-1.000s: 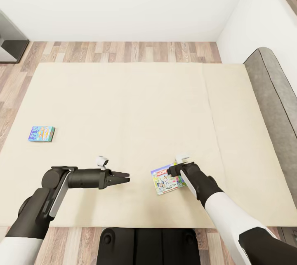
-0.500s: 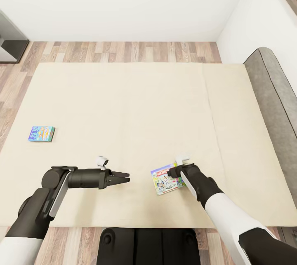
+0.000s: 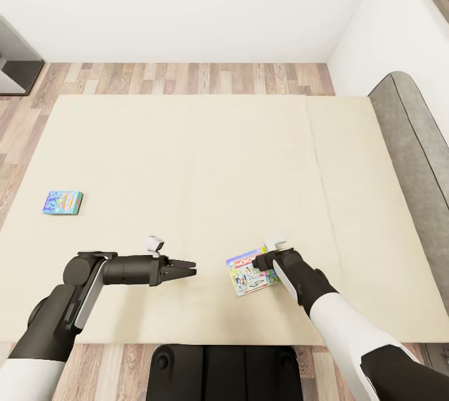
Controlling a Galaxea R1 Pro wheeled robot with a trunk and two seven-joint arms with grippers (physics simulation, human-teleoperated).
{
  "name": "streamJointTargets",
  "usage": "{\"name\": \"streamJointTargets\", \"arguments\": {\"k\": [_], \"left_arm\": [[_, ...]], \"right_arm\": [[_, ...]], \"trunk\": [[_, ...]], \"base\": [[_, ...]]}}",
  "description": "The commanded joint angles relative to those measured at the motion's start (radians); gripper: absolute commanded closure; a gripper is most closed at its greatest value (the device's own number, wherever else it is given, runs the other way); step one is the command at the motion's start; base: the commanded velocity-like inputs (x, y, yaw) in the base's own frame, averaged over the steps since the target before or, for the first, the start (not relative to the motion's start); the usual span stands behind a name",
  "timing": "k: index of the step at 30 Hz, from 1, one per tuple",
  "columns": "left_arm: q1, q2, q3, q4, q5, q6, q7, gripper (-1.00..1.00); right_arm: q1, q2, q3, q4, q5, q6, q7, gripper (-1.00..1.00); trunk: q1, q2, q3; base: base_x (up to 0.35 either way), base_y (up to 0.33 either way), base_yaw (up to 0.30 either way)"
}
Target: Put all the toys in the child's room - the three board games (two on the bed and one on the table), the two jigsaw puzzles on the table, and the tennis ball on the table - inside the toy box on the table in the child's room.
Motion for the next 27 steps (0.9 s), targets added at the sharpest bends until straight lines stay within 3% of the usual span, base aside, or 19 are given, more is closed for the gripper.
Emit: {"name": "streamJointTargets", "arguments": {"k": [1, 27], "left_arm": [[0.0, 0.001, -0.001, 0.0, 0.003, 0.01, -0.001, -1.0], [0.0, -0.002, 0.004, 0.001, 0.003, 0.009, 0.0, -1.0]], "right_arm": [[0.0, 0.0, 0.003, -0.001, -0.003, 0.005, 0.0, -1.0], [0.003, 0.008, -0.003, 0.003, -0.006, 0.008, 0.004, -1.0]], "trunk": [[0.001, -0.002, -0.001], [0.001, -0.002, -0.002]], "base": [[0.0, 0.0, 0.0], [0.0, 0.0, 0.0]]}}
